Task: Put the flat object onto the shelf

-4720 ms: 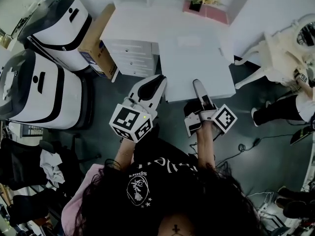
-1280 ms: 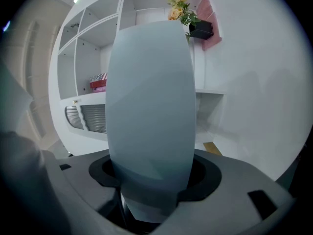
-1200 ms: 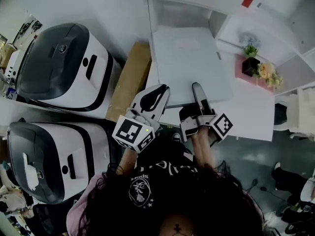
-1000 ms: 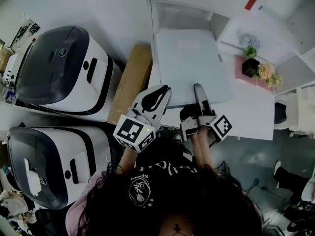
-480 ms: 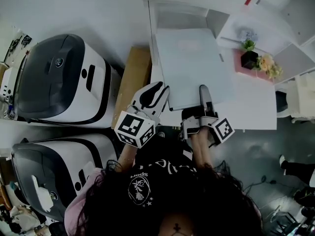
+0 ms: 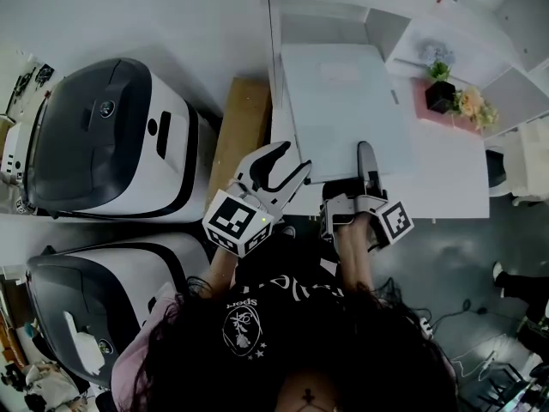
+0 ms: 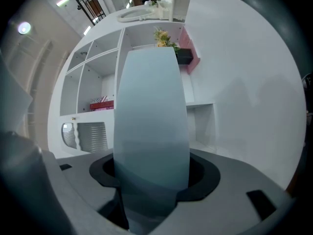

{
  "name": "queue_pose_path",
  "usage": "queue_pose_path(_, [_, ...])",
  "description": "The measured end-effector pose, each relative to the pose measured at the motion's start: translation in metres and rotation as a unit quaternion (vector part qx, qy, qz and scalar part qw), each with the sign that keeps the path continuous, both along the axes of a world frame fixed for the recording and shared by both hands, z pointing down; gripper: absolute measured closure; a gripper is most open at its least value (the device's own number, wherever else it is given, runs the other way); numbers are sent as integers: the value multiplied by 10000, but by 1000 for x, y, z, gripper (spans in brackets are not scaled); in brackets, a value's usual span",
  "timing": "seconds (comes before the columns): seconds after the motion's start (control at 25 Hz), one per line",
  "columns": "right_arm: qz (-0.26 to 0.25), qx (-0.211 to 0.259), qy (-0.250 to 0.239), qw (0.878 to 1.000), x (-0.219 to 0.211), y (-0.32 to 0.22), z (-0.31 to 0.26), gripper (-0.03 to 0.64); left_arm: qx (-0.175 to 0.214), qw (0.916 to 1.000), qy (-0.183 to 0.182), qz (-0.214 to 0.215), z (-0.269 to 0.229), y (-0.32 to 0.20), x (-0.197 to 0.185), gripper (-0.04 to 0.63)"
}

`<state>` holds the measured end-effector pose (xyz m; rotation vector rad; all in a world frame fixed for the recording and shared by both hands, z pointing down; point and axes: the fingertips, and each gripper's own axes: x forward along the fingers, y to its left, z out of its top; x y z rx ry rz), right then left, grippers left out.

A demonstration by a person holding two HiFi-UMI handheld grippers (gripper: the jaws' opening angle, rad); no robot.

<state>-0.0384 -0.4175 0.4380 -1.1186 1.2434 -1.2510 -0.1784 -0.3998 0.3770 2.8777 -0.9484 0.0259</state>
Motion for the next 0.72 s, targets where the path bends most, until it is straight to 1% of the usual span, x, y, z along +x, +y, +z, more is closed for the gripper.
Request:
queue_pose_path(0.2, [59,7,-147,9999,-5,-14,7,314,-22,10000,-46,-61,4,-6,-8,403])
queue_pose_path(0.4, [42,12,-165,9999,-9,-25,10,314,-116,9998,25,-152,8,-18,-12,403])
queue_pose_path(0.52, [-128,-43,-89,9999,-13,-32,13,314,-141,9996,-2,-259,10,-24,-16,403])
queue_pose_path(0.72, [-514,-185,102,9985,-24,-48,17,314,-52,9985,-282,-470,14,-36,-18,403])
